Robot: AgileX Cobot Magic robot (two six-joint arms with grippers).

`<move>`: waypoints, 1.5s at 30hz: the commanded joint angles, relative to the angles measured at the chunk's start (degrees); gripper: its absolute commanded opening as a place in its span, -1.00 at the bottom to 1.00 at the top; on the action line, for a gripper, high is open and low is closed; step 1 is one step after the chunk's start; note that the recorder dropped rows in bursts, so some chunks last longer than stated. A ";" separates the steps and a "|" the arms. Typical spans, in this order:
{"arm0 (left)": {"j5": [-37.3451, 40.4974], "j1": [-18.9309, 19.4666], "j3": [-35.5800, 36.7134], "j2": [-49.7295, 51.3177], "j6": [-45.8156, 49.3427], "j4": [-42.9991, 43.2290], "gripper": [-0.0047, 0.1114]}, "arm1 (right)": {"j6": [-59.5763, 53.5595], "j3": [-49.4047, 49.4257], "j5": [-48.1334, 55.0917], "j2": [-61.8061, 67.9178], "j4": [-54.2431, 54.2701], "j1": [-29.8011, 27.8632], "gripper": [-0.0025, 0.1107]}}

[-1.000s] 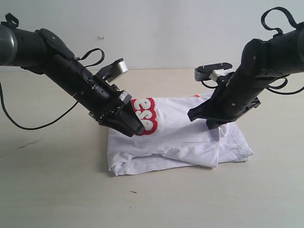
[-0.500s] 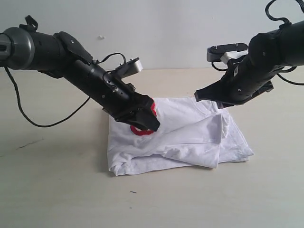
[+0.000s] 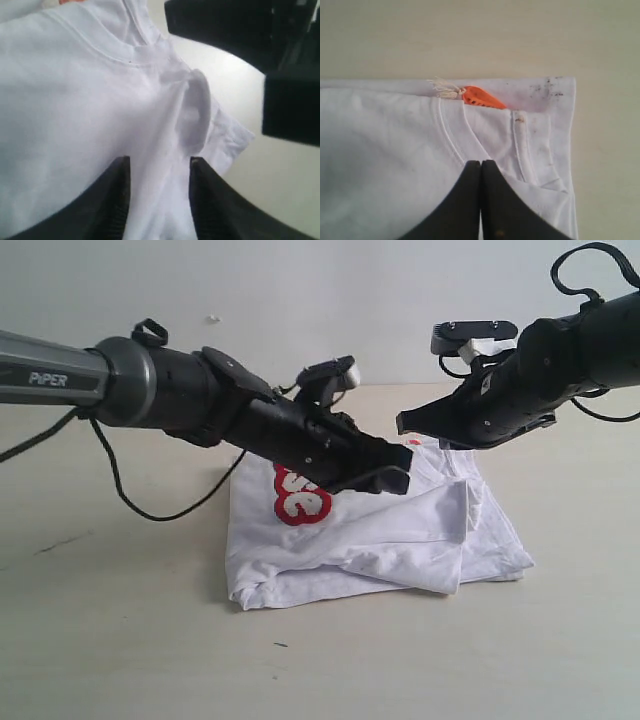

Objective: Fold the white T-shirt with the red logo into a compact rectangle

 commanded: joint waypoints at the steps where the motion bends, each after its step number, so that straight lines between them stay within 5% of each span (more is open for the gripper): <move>1: -2.56 -2.75 -0.17 3.71 0.60 -1.03 -0.24 | 1.22 0.00 -0.46 -0.09 -1.56 -0.30 -0.96; 12: 6.27 -5.89 -0.17 6.30 1.49 0.27 -0.24 | 0.28 -0.11 3.89 5.52 -2.85 -0.30 -0.96; 22: 17.35 -5.31 -0.17 6.30 -7.49 22.76 -0.24 | 7.03 -3.31 6.74 9.25 -10.59 -0.46 -0.96; 34: 17.72 -2.50 -0.17 -0.14 -5.29 19.32 -0.24 | 10.14 -4.83 10.78 3.06 -16.98 -0.46 -0.96; 45: 14.08 -2.61 -0.17 -2.77 1.20 8.91 -0.23 | -18.00 -4.73 29.87 0.50 3.14 -0.46 -0.96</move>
